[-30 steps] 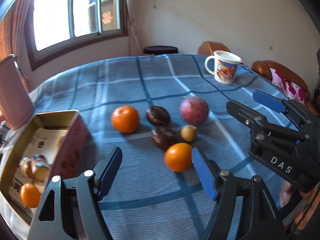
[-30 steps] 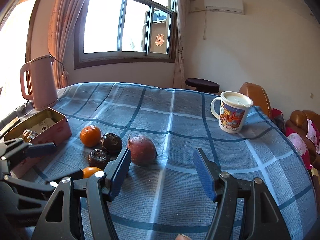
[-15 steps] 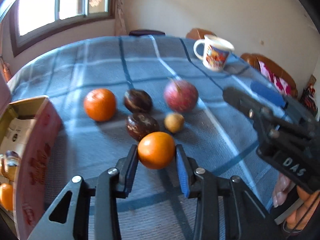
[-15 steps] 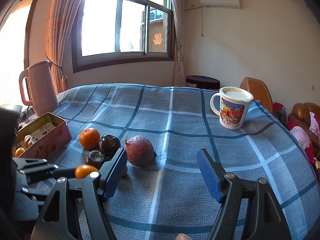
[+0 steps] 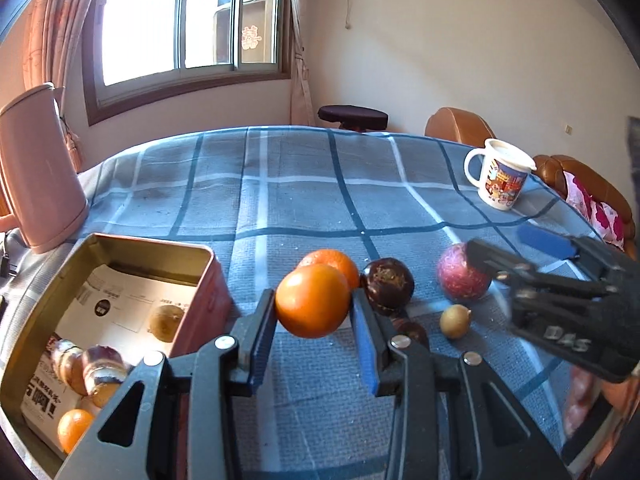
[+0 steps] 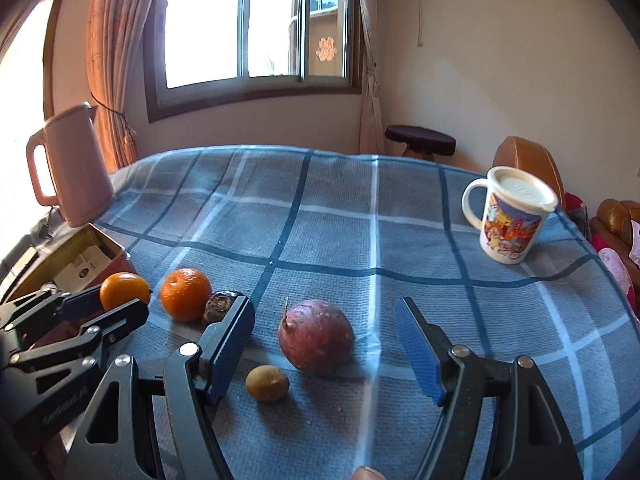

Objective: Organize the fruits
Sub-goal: 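Grasp the large purple round fruit with the right tool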

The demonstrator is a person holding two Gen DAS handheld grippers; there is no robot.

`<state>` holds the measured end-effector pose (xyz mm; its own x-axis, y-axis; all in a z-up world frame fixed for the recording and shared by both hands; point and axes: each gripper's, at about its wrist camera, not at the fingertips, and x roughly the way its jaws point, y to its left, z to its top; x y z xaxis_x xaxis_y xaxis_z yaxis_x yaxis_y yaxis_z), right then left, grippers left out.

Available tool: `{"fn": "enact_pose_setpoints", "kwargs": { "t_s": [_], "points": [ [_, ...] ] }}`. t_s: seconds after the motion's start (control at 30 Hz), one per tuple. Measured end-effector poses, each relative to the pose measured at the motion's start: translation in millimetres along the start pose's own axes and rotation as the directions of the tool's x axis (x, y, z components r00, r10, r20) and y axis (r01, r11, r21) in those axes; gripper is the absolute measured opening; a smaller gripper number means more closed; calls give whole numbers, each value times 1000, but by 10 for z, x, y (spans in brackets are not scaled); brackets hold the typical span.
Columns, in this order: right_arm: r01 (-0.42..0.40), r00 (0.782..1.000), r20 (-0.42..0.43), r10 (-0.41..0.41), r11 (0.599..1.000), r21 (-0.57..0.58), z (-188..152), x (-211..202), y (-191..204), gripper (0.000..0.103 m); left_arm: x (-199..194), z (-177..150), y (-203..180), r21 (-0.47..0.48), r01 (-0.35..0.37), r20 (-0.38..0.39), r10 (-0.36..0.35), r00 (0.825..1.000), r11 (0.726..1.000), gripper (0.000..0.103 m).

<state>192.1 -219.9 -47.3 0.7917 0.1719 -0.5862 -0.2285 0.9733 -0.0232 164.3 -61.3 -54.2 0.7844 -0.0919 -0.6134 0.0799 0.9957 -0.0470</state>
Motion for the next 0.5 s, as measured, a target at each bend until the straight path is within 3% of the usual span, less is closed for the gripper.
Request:
{"fn": "enact_pose_setpoints", "kwargs": {
  "t_s": [0.2,0.27,0.37,0.5],
  "points": [
    [1,997,-82,0,1000,18,-11,296,16,73,20,42,-26,9,3,12,-3,1000,1000,39],
    [2,996,-94,1,1000,29,-7,325,-5,70,43,52,-20,4,6,5,-6,1000,1000,39],
    [0,990,-140,5,999,35,-12,415,-18,56,57,58,-18,-3,8,1,-8,1000,1000,39],
    [-19,989,-144,23,999,31,-18,420,-3,52,3,48,-22,0,19,28,-19,999,1000,39]
  ]
}}
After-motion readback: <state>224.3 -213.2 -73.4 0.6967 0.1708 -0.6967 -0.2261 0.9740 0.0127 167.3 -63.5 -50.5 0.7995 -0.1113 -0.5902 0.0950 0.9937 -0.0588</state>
